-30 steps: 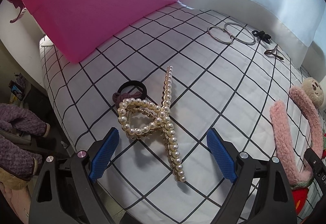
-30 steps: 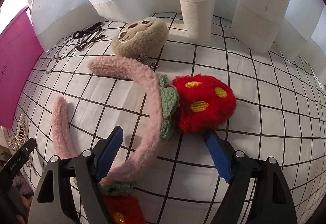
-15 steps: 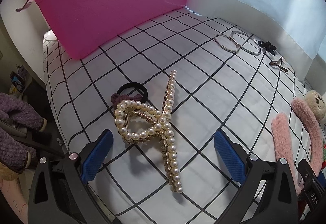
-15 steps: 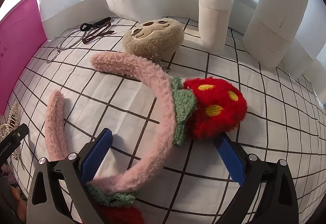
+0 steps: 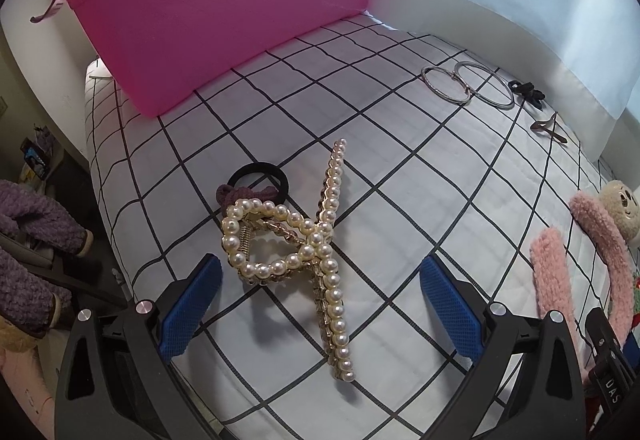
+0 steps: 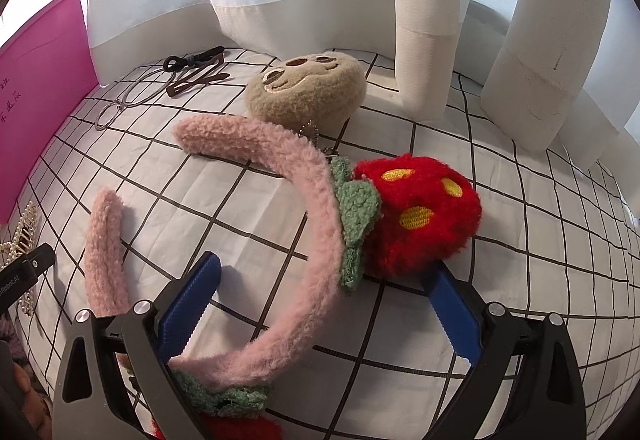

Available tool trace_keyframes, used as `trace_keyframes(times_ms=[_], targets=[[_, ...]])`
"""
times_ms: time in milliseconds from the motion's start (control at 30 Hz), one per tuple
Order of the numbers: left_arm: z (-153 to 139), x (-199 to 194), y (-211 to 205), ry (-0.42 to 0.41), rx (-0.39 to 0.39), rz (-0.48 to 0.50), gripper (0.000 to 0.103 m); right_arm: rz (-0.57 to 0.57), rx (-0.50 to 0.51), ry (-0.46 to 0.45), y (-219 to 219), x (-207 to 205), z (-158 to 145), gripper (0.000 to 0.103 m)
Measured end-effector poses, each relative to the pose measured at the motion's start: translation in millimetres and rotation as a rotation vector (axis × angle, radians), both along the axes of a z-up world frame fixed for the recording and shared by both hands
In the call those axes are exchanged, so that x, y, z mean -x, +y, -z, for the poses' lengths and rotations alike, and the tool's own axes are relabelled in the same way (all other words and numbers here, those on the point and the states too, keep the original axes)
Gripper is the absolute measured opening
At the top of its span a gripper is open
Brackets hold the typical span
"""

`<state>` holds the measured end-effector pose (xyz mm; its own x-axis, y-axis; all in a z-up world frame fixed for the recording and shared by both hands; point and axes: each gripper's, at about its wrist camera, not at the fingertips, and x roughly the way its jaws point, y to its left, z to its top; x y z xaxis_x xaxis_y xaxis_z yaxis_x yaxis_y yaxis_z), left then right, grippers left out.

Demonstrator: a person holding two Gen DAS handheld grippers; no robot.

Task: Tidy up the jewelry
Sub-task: 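Grasp the pearl hair clip with the left tool while the right tool grasps the pink headband, then lift and carry the pearl clip and headband with both tools over the basin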

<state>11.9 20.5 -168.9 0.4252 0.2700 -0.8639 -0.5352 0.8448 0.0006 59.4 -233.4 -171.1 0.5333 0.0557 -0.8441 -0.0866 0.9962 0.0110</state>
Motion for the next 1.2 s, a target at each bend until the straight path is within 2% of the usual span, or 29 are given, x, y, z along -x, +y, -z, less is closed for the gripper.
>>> trace_keyframes(times_ms=[233,267,333,400,500,533,567,600,667,700,733,767,867,1200], targets=[[-1,0,1,-0.004,0.003,0.033,0.094,-0.032,-0.007,0.024,1,-3,0,0.092],[-1,1,0,-0.007,0.001,0.037,0.092,-0.034,-0.008,0.022,2,-2,0,0.089],[-2,3,-1,-0.012,0.001,0.039,0.090,-0.038,-0.009,0.012,3,0,-3,0.077],[-4,6,-3,-0.019,-0.001,0.039,0.085,-0.039,-0.013,0.002,3,3,-5,0.058],[-7,10,-6,-0.028,-0.008,0.050,0.075,-0.056,-0.028,-0.002,4,5,-6,0.047],[-8,11,-8,-0.030,-0.010,0.055,0.070,-0.064,-0.035,-0.004,6,6,-6,0.043],[-9,12,-9,-0.033,-0.012,0.063,0.064,-0.074,-0.045,-0.006,7,8,-7,0.028],[-10,12,-10,-0.036,-0.014,0.071,0.060,-0.077,-0.042,-0.004,8,8,-7,0.019],[-11,13,-12,-0.039,-0.014,0.088,0.047,-0.080,-0.056,-0.003,8,9,-7,0.011],[-12,13,-13,-0.039,-0.018,0.093,0.045,-0.080,-0.066,-0.003,6,10,-6,0.011],[-13,14,-15,-0.043,-0.017,0.101,0.031,-0.082,-0.073,-0.003,5,10,-6,0.011],[-14,15,-17,-0.045,-0.015,0.117,0.013,-0.084,-0.078,-0.002,4,11,-6,0.011],[-13,15,-19,-0.035,-0.026,0.134,0.010,-0.090,-0.099,0.004,0,13,-6,0.010],[-19,24,-18,-0.047,-0.010,0.128,0.008,-0.096,-0.138,-0.030,-11,21,-20,0.010]])
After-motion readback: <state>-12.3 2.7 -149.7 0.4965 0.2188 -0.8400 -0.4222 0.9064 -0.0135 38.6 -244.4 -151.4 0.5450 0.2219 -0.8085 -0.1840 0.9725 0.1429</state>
